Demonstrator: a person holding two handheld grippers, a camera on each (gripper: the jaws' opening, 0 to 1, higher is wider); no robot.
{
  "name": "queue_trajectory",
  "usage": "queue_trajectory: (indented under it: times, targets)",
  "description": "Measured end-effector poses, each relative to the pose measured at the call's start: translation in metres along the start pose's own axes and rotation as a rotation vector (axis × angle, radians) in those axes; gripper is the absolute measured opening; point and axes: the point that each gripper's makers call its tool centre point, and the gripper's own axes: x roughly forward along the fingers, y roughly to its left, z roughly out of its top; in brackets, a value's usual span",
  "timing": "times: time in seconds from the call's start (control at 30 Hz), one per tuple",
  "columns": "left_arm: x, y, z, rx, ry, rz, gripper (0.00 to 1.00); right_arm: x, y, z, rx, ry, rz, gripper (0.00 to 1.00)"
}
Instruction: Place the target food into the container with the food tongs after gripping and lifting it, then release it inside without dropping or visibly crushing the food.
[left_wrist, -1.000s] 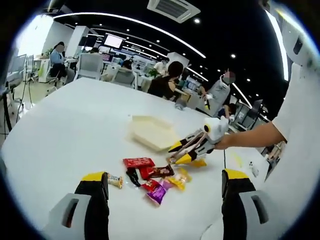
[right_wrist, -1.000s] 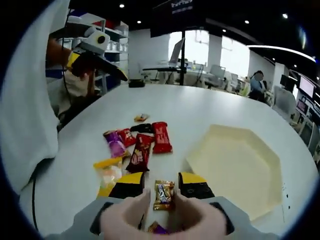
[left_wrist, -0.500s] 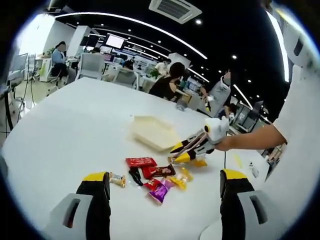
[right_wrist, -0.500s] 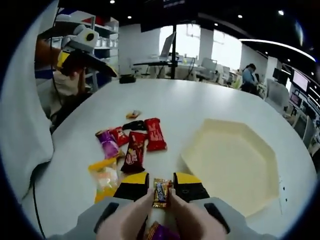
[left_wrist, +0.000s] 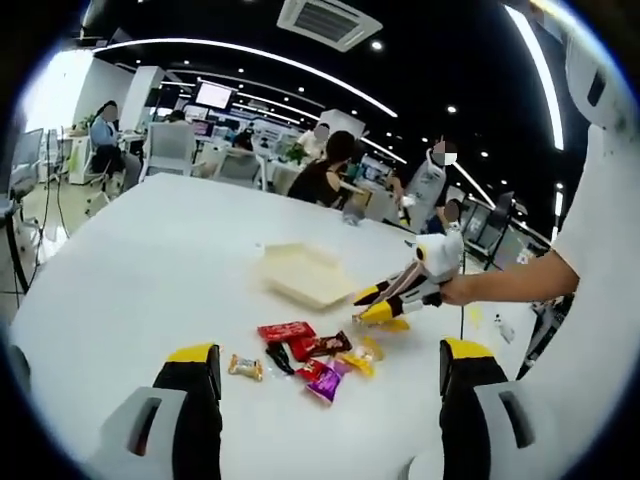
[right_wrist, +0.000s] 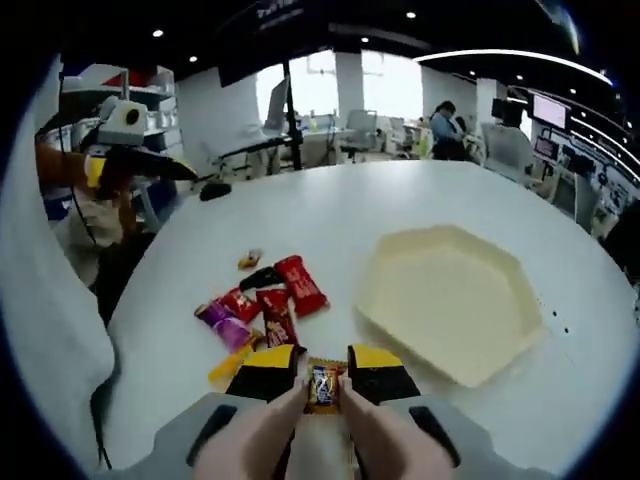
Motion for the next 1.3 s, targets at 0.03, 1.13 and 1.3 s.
queue_trajectory:
  times: [0.03,1.13,1.3]
  targets:
    - [0.000,0.001,0.003,0.005,-0.002,-0.016,0.90,-0.008,-0.002,0.001,0.036,-0.022,-0.039,0.19]
    - [0.007,-0.002,0.033,0.263,0.063,-0.344,0.93,-0.149,0.065,0.018,0.483,-0.355,-0.661,0.19]
    - [0.009,-0.001,0.030,0.282,0.080,-0.326,0.99,-0.151,0.065,0.016,0.476,-0.347,-0.664,0.19]
